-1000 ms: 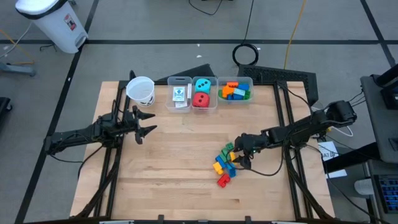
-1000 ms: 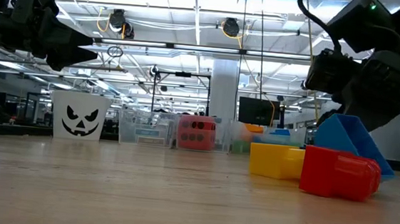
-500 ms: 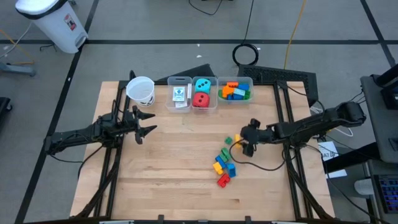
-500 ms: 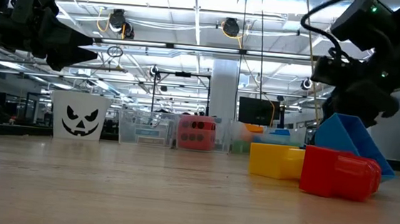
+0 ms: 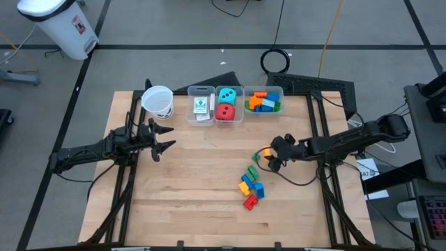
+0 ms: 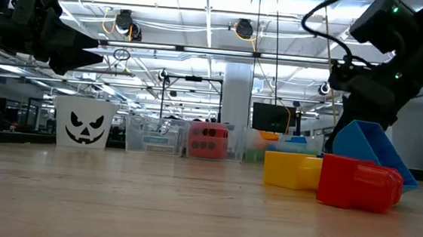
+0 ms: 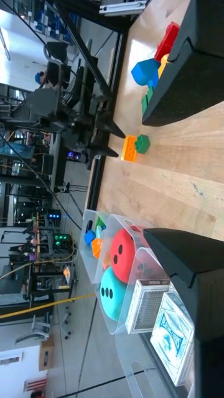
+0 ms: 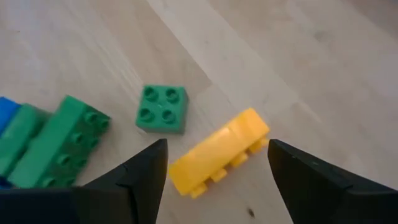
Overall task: Pick & Place Toys
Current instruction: Put the yellow game piece into the right transparent bin
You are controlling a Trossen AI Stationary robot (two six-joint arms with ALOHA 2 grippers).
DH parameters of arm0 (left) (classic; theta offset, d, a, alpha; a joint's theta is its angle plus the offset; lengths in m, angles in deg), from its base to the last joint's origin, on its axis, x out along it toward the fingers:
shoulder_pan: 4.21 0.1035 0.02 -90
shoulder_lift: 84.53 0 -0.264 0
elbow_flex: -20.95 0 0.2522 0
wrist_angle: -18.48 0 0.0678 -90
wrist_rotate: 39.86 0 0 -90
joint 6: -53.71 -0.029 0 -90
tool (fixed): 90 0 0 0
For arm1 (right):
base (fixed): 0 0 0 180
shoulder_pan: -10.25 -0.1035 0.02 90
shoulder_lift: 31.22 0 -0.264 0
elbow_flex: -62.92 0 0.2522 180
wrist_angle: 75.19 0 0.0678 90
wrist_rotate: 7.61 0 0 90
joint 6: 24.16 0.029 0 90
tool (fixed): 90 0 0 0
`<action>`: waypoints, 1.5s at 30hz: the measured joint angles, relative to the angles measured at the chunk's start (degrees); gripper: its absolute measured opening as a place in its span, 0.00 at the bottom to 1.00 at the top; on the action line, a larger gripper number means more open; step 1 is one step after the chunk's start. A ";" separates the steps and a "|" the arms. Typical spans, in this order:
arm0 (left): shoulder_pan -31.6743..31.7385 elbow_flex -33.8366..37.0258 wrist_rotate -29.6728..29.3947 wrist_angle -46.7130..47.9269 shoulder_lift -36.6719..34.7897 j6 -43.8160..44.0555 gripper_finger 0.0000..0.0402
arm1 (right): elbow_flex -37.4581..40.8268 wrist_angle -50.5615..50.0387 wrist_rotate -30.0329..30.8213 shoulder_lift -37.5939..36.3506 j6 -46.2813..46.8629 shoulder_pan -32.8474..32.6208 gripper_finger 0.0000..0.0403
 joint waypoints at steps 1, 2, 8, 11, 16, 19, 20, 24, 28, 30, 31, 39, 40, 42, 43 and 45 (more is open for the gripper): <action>0.00 0.00 0.00 0.01 0.01 0.00 0.71 | -0.02 0.18 0.09 1.02 0.09 0.02 0.62; 0.00 0.00 0.00 0.01 0.00 0.00 0.71 | -0.02 0.14 0.05 1.93 0.01 0.02 0.62; 0.00 0.00 0.00 0.01 0.00 0.00 0.71 | -0.15 -0.27 -0.12 4.91 -0.84 0.00 0.62; 0.00 0.00 0.01 0.00 0.00 0.00 0.71 | 0.04 -4.05 -1.29 4.26 -1.72 0.00 0.62; 0.00 0.00 0.00 0.02 0.00 0.00 0.71 | -0.07 -8.85 -1.38 2.37 -2.15 0.08 0.62; 0.00 0.00 0.00 0.02 0.00 0.00 0.71 | -0.09 -7.50 -1.50 1.98 -5.72 0.08 0.62; 0.00 0.00 0.00 0.01 0.01 0.00 0.71 | -0.09 -7.19 -1.50 2.02 -6.25 0.08 0.62; 0.00 0.00 0.00 0.02 0.00 0.00 0.71 | -0.09 -6.46 -1.31 2.04 -6.06 1.00 0.62; 0.00 0.00 0.00 0.02 0.01 0.00 0.72 | 0.48 -4.72 -1.36 2.04 -6.05 2.43 0.62; 0.00 0.00 0.00 0.02 0.02 0.00 0.71 | 1.77 -1.96 -1.50 2.04 -6.03 2.77 0.61; 0.00 0.00 0.00 0.00 0.01 0.00 0.72 | 2.56 -0.76 -1.50 2.04 -6.03 2.81 0.60; 0.00 0.00 0.00 0.00 0.00 0.00 0.72 | 5.94 3.63 -1.57 2.04 -6.01 2.77 0.38; 0.00 0.00 0.00 0.00 0.00 0.00 0.71 | 5.98 3.84 -1.54 2.04 -6.01 2.77 0.34; 0.00 0.00 0.00 0.00 0.00 0.00 0.72 | 6.02 4.08 -1.55 2.04 -6.08 2.77 0.27; 0.00 0.00 0.00 0.02 0.00 0.00 0.71 | 6.03 4.59 -1.56 2.04 -6.47 2.77 0.23; 0.00 0.00 0.00 0.02 0.00 0.00 0.72 | 5.90 6.42 -1.56 2.04 -8.38 2.90 0.17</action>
